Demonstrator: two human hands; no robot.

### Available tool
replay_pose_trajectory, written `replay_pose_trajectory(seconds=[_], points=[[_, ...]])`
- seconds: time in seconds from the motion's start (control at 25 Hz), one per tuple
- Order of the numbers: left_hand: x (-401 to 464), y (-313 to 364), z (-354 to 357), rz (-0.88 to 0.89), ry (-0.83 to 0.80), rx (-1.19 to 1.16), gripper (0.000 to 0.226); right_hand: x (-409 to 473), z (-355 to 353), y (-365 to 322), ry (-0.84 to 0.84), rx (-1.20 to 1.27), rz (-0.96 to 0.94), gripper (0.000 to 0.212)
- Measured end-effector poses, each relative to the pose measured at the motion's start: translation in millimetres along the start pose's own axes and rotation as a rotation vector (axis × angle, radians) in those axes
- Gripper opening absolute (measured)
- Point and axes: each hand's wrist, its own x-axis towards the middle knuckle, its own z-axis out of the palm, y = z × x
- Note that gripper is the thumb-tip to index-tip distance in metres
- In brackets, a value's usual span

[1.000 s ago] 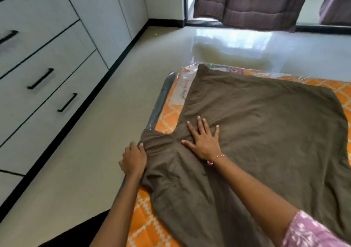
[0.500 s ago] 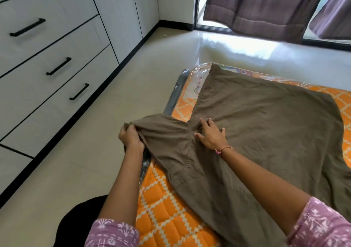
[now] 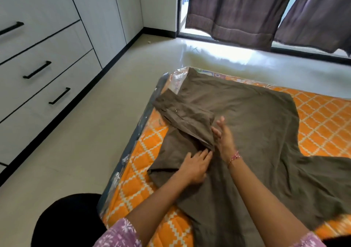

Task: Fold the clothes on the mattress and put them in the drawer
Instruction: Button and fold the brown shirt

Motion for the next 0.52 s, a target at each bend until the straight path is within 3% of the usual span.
replay_pose_trajectory(seconds=[0.08,0.16,0.24,0.32,0.36,0.4,0.52], points=[[-1,5,18,-0.003,0.036,0.100,0.067,-4,-14,28,0.001,-0.371,-0.033,0.080],[-6,-3,24,-0.062,0.133,0.145,0.063,5,-11,38,0.072,-0.673,-0.099,0.070],[-19,-19,24,-0.256,0.203,0.172,0.067,18,-7,25,0.302,-0.556,-0.122,0.031],[-37,-39,25,-0.444,0.234,0.179,0.070,24,-11,14,0.396,-0.255,-0.097,0.023],[-45,-46,26,-0.502,0.253,0.192,0.067,25,-13,14,0.393,-0.226,-0.109,0.021],[-51,-50,27,-0.529,0.265,0.208,0.063,21,-15,15,0.342,-0.365,-0.165,0.013],[-58,-51,27,-0.578,0.290,0.130,0.059,3,-4,43,0.077,-1.057,-0.239,0.061]])
